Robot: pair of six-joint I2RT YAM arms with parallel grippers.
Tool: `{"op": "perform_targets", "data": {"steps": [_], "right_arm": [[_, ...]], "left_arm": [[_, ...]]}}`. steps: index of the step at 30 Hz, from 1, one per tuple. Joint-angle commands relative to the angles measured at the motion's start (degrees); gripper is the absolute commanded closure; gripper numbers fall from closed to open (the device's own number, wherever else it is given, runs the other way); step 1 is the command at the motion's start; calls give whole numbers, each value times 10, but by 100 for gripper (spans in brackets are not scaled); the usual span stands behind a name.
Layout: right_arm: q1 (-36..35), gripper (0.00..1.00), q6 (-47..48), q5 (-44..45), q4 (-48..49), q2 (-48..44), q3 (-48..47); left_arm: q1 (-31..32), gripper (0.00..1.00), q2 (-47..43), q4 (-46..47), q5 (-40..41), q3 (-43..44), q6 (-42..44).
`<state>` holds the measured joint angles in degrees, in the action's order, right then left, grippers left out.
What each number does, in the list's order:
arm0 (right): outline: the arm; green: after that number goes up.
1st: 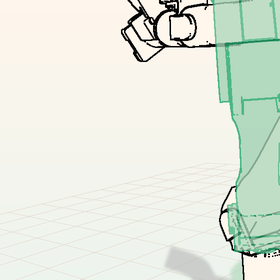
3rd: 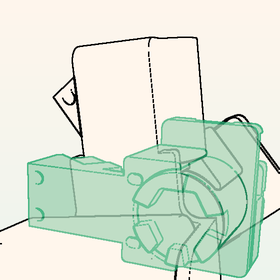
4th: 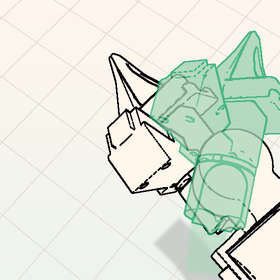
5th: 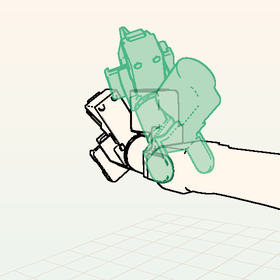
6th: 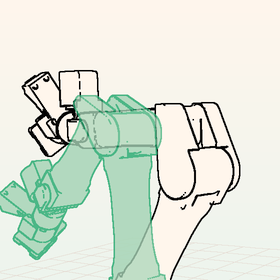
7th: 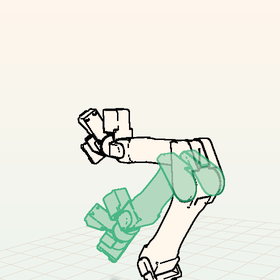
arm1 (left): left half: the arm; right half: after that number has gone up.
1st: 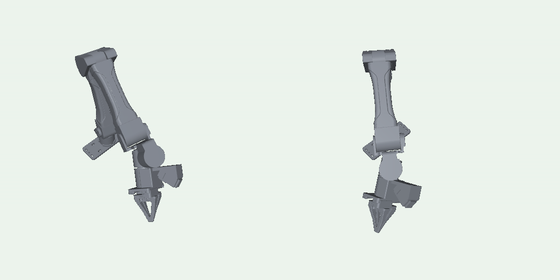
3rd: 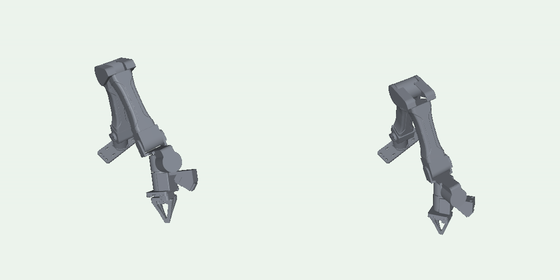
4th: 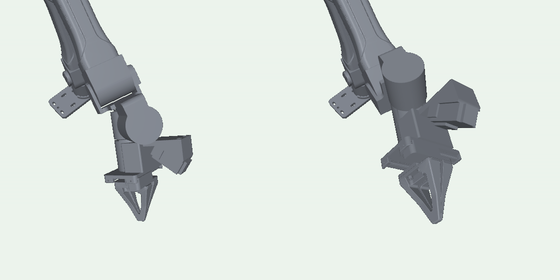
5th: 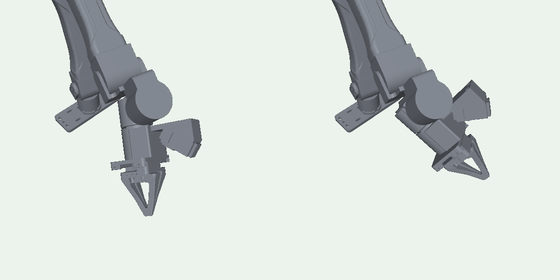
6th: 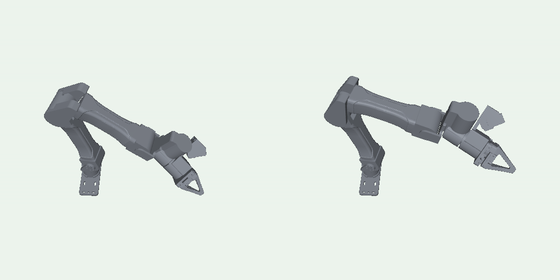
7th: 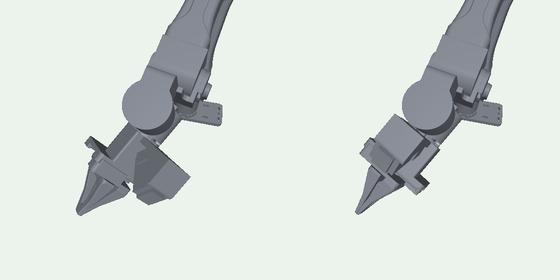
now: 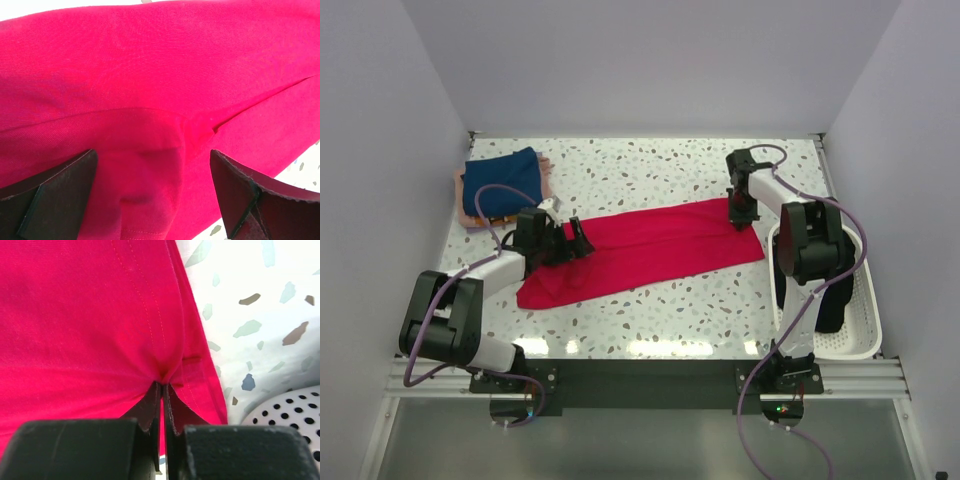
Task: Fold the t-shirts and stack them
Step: Fold the tshirt
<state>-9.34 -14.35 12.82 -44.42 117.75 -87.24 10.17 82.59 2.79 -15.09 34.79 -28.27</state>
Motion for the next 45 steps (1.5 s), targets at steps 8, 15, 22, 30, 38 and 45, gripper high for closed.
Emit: {"op": "perform_targets", "data": {"steps": [8,15,22,30,38,45], "right_arm": [[9,100,32,68,-45,-28,-66],[9,100,47,94,-61,-5,-98],[10,100,56,116,-73,29,-115],[-1,46,57,106,-68,-29,-105],[-154,46,43,-29,23,-167,0],[-286,52,-55,-220,160,-168,56]], "left_arm": [[-6,0,-28,-55,-1,22,15],[-6,0,-47,-59,-18,28,13],[-6,0,-70,-76,-23,36,12],[-10,0,-139,-177,44,87,38],[-14,0,-152,-201,81,45,38],[-21,0,-146,-186,88,18,36]]}}
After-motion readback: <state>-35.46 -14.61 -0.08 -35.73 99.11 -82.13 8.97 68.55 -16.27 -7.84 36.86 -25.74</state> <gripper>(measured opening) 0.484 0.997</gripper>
